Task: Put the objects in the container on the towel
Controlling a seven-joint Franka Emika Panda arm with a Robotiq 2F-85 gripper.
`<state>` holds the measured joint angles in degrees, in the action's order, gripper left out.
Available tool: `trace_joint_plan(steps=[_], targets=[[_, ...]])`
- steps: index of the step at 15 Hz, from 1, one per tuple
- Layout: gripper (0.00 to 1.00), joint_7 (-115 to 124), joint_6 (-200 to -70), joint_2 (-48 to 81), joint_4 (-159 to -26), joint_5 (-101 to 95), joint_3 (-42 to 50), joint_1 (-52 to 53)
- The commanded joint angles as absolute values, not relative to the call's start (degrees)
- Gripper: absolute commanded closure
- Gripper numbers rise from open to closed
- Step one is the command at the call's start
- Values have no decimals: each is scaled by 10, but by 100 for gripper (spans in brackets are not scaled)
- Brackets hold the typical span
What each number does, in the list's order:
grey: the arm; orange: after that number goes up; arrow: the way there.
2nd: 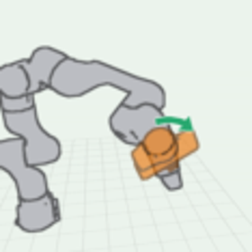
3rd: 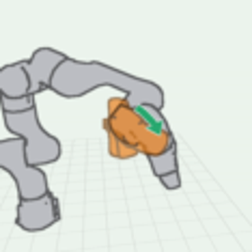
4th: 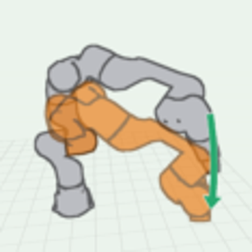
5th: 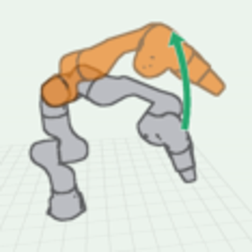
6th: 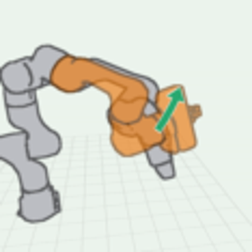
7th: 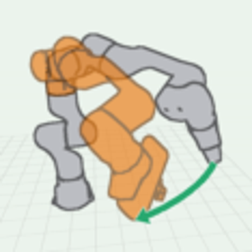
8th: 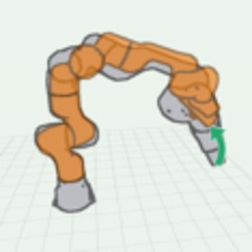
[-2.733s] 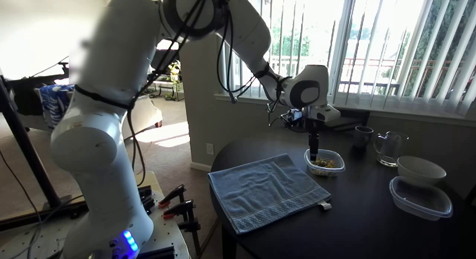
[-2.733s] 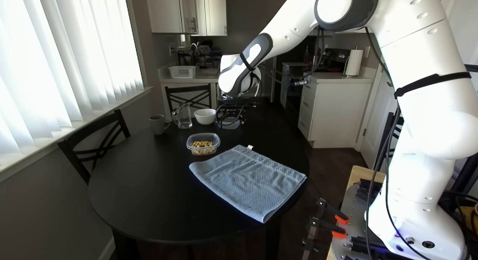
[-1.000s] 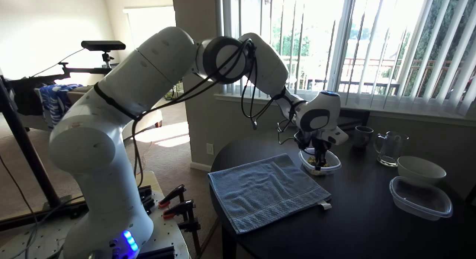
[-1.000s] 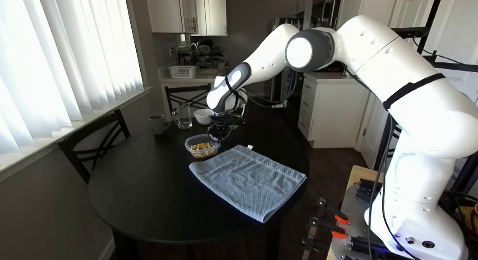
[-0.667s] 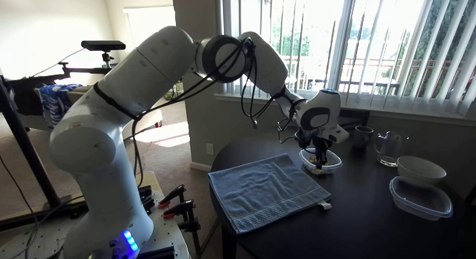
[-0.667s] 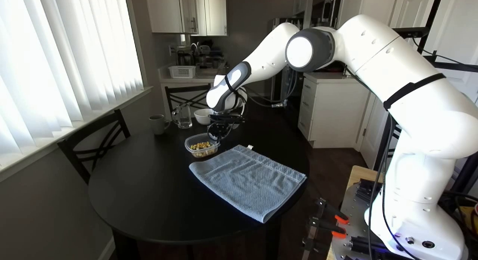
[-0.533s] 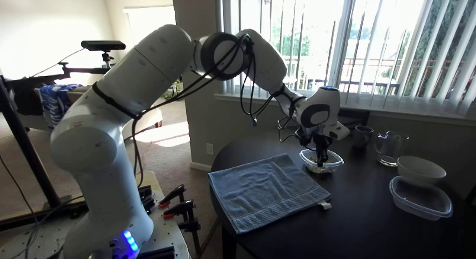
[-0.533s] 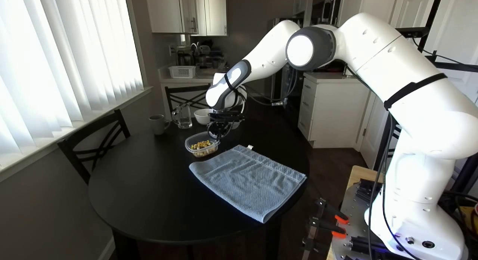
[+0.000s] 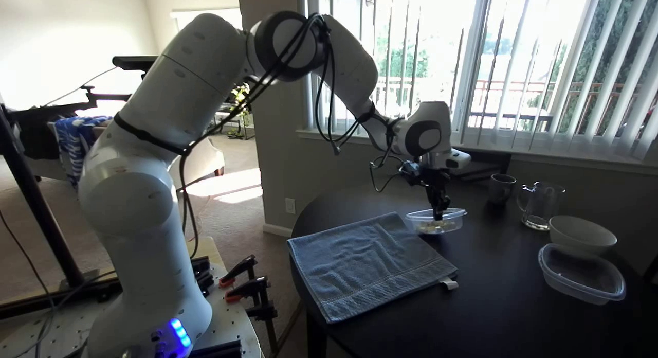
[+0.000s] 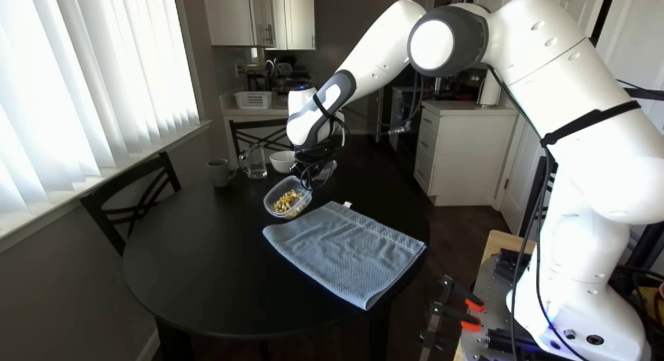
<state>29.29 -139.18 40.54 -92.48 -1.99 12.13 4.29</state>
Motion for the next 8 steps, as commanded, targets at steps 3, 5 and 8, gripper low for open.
trace_joint_plan(steps=[3, 5, 8], targets=[[94, 406, -1381, 287, -1051, -181, 199, 162], [94, 484, -1359, 273, -1066, -259, 213, 202], [94, 604, -1278, 266, -1067, -380, 212, 240]])
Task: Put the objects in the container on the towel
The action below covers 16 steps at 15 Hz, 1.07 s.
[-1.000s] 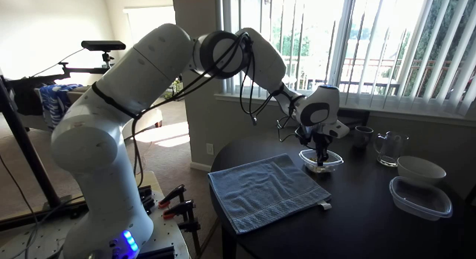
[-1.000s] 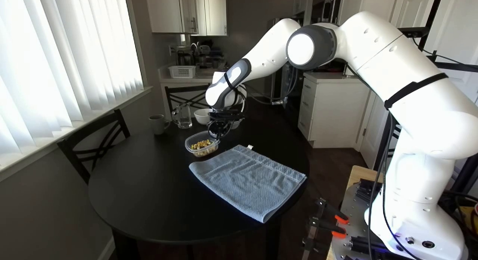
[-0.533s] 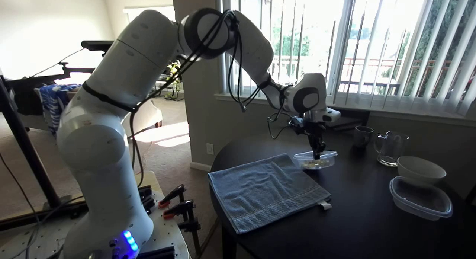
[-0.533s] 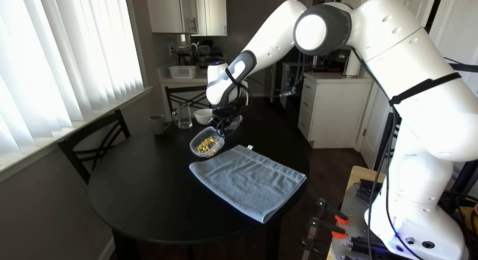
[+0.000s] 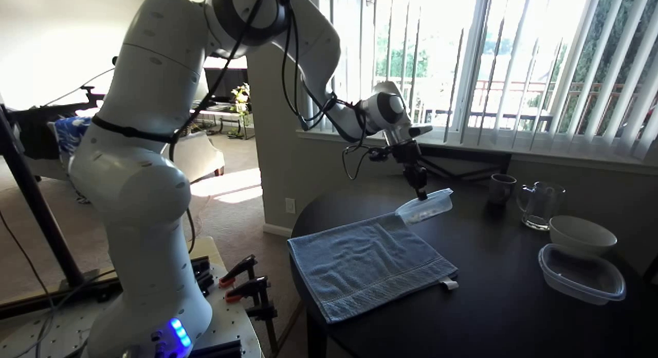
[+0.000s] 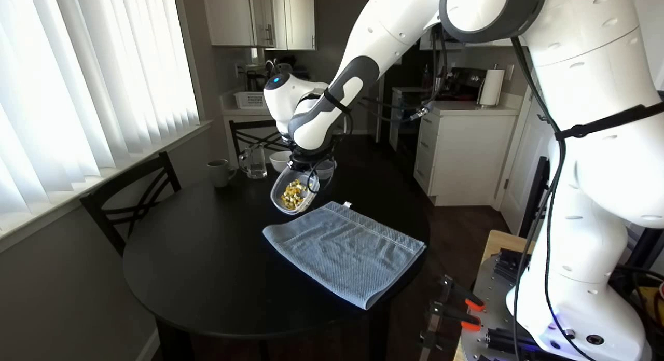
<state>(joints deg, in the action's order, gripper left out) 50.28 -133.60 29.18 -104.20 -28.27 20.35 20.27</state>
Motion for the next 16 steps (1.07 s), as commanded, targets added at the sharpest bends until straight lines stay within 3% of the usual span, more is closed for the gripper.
trace_joint_plan(steps=[1, 8, 16], targets=[[94, 638, -1246, 265, -1064, -417, 202, 244], [94, 777, -978, 294, -1008, -610, 93, 232], [94, 751, -722, 426, -921, -672, 28, 196]])
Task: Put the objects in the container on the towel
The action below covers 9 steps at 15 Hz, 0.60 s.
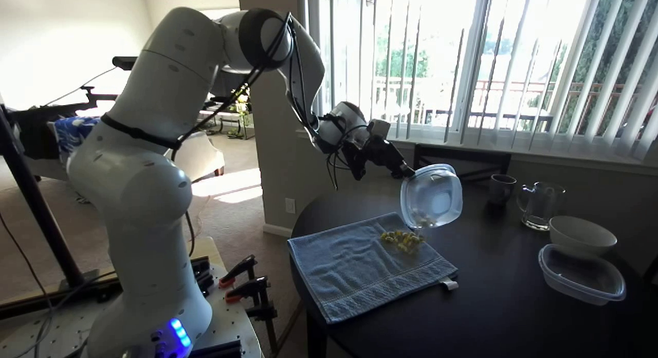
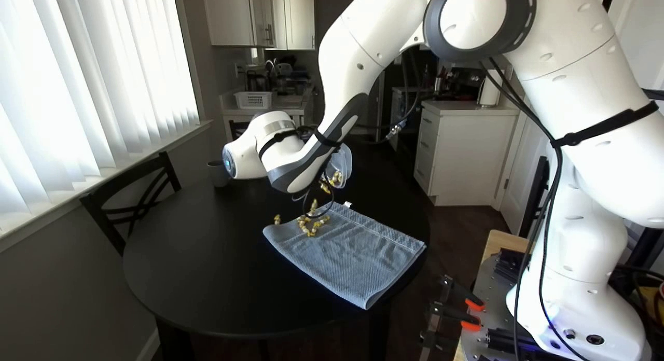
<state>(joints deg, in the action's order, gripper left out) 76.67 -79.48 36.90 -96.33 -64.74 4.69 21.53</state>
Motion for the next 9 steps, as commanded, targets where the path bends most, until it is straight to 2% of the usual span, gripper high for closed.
trace_joint_plan(steps=[1, 5, 9], targets=[[94, 740, -696, 444, -910, -678, 25, 195], [94, 676, -614, 505, -868, -714, 12, 199], [94, 656, -597, 531, -835, -723, -12, 198]])
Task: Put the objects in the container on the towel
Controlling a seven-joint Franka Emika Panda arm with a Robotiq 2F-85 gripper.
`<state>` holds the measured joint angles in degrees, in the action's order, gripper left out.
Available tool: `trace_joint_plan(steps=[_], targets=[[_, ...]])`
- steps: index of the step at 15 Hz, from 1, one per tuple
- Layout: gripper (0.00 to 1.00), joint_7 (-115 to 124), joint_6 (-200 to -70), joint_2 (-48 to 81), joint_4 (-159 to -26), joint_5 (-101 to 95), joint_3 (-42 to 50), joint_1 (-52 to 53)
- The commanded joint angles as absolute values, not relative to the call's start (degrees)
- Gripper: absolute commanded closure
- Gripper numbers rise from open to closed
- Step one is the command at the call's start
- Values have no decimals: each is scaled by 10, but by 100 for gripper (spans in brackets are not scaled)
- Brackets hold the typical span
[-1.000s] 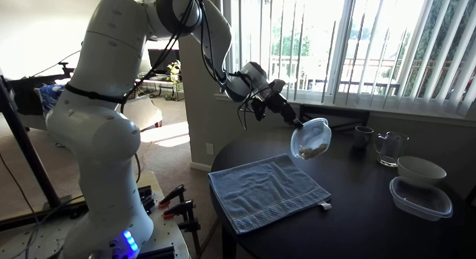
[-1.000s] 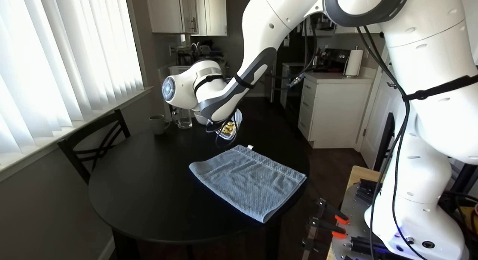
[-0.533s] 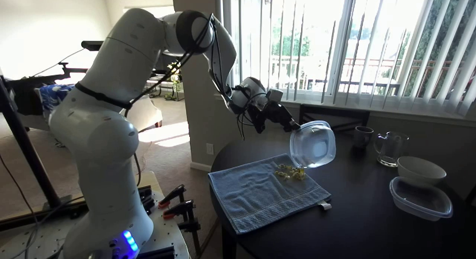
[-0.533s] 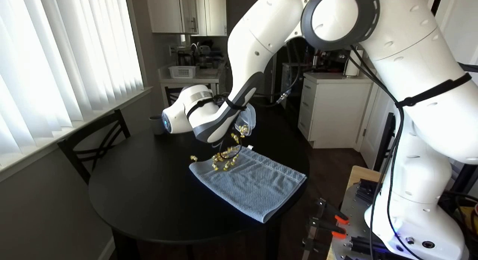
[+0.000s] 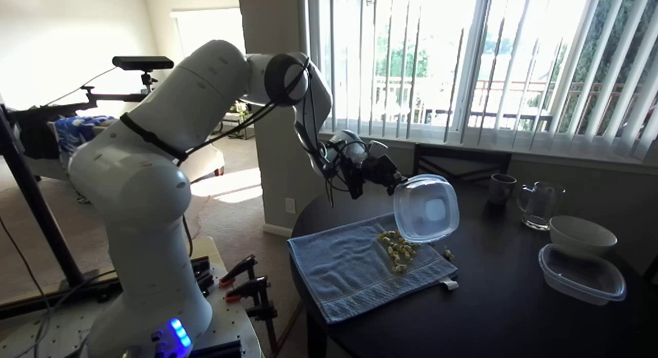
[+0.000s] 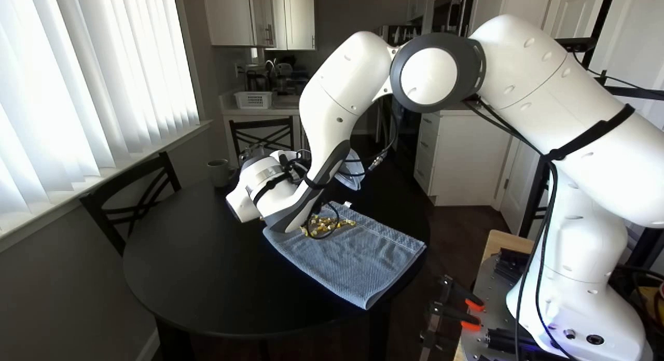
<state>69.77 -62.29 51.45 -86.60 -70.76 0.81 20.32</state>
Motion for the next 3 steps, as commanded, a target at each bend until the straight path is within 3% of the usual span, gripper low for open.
trace_joint_plan(steps=[1, 3], targets=[[94, 660, -596, 537, -825, -721, -15, 199], [94, 664, -597, 542, -813, -718, -19, 199]])
